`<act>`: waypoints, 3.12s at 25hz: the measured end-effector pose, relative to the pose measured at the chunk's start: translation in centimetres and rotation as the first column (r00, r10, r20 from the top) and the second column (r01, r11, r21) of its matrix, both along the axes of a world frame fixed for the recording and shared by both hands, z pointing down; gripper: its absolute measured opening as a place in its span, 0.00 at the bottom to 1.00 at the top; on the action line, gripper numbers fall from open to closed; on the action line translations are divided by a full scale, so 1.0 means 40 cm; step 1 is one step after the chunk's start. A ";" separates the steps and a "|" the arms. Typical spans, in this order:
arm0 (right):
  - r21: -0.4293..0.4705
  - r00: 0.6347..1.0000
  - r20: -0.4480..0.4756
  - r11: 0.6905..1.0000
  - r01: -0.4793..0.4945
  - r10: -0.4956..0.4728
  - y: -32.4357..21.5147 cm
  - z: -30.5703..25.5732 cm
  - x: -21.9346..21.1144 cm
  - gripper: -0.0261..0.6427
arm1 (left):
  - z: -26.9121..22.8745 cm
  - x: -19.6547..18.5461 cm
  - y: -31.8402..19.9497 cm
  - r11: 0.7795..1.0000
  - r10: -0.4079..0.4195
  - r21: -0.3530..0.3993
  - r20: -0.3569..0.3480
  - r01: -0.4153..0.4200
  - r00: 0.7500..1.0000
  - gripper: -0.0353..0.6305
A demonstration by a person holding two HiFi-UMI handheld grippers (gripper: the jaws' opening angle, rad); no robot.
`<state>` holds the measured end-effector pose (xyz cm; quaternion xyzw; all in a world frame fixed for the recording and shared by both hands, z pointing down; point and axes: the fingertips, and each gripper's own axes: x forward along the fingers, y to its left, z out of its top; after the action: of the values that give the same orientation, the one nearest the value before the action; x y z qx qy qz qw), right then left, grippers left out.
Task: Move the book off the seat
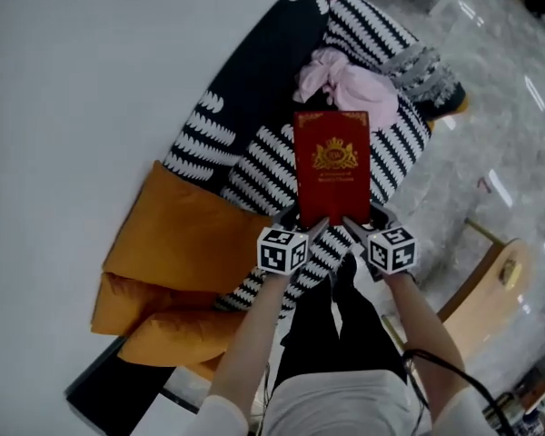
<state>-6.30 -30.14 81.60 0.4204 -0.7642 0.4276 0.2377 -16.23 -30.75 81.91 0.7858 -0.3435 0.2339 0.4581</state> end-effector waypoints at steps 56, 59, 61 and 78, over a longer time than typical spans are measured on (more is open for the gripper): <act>0.213 0.884 0.069 0.859 -0.467 0.463 0.651 -0.685 0.530 0.50 | -0.698 0.562 0.541 0.894 0.421 0.177 -0.013 -0.412 0.907 0.56; 0.220 0.862 0.070 0.835 -0.505 0.503 0.716 -0.688 0.573 0.50 | -0.702 0.610 0.596 0.872 0.462 0.185 -0.009 -0.453 0.887 0.56; 0.228 0.848 0.067 0.820 -0.526 0.525 0.764 -0.692 0.603 0.50 | -0.704 0.644 0.639 0.857 0.488 0.191 -0.006 -0.478 0.873 0.56; 0.289 0.685 0.073 0.642 -0.710 0.725 1.222 -0.713 0.893 0.50 | -0.720 0.979 1.050 0.693 0.701 0.226 0.009 -0.684 0.713 0.56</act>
<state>29.43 18.76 53.10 0.7292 -0.5834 0.3576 0.0026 22.93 11.27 53.12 0.9098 -0.0270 0.3205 0.2623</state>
